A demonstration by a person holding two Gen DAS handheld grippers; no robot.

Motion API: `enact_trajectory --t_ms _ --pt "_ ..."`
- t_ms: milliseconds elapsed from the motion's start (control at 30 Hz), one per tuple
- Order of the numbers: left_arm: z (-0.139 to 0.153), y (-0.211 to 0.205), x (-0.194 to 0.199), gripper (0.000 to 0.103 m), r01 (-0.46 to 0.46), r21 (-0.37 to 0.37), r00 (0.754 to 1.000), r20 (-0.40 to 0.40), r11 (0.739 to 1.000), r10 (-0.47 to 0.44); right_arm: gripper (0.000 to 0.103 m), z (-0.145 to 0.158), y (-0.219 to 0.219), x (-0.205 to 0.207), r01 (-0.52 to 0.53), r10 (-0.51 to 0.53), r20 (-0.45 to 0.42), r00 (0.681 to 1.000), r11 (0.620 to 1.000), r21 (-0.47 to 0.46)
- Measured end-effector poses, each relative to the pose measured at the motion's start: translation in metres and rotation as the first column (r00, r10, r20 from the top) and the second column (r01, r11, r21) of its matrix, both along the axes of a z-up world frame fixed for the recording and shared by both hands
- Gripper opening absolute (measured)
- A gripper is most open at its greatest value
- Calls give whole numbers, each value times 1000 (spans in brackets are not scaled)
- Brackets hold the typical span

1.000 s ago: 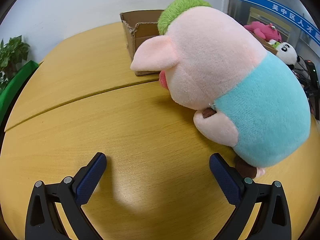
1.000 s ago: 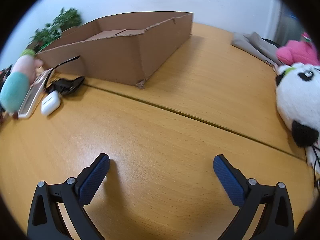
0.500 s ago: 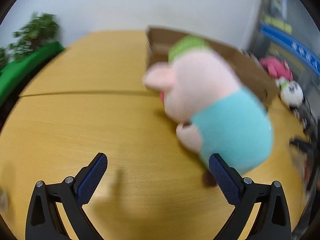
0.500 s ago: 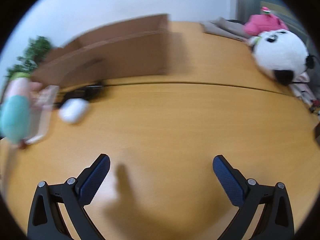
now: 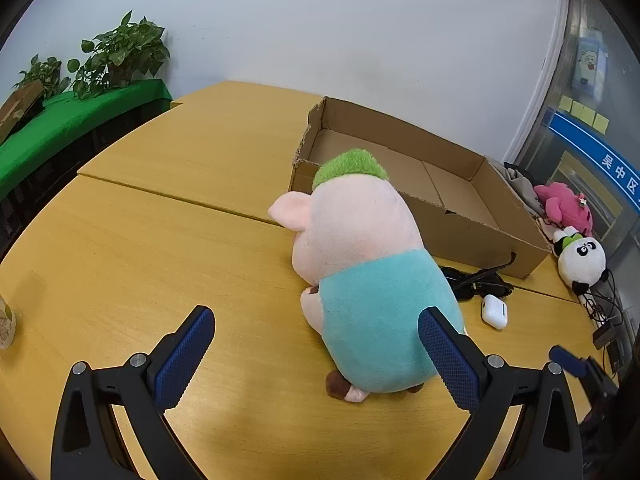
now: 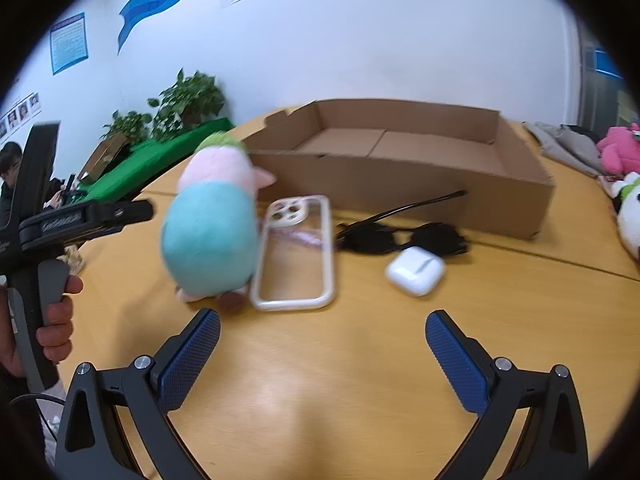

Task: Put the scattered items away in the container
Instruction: 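Move both grippers toward the pink-and-teal pig plush, then close both grippers around the pig plush body, then lift the pig plush with both grippers and carry it over the box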

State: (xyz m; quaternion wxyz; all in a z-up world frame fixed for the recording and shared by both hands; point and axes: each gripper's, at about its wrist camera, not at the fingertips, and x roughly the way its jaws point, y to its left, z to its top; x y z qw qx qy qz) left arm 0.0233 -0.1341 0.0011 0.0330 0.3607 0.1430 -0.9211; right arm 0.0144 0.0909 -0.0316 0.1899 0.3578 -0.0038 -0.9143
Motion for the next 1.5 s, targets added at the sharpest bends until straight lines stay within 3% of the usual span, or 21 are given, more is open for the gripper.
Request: enact_trajectory --t_ms 400,567,800,933,1000,1167,1267,1500 --pt "0 10 -9 103 -7 -32 999 40 999 8 103 -8 -14 -6 -37 37 30 999 999 5" --pt "4 5 -25 103 4 -7 998 57 1000 -4 103 2 -28 -17 -80 81 20 997 996 -24" --pt "-2 -16 -81 103 54 133 985 154 990 -75 103 17 -72 -50 -167 166 -19 986 985 -49" --pt "-12 -25 -106 102 78 239 973 193 968 -126 103 9 -100 -70 -193 193 -4 981 981 -17" --pt "-16 -25 -111 96 102 286 967 195 953 -162 102 0 -111 -76 -218 219 20 976 976 -16" --pt "-16 -24 -109 84 125 296 963 192 947 -187 77 -10 -114 -76 -196 197 49 979 980 -30" --pt "-13 -20 -104 79 143 295 960 190 945 -204 69 -9 -111 -69 -185 187 50 981 982 -45" --pt "14 -9 -86 74 183 274 962 148 944 -230 64 15 -101 -39 -147 147 -8 989 985 -93"
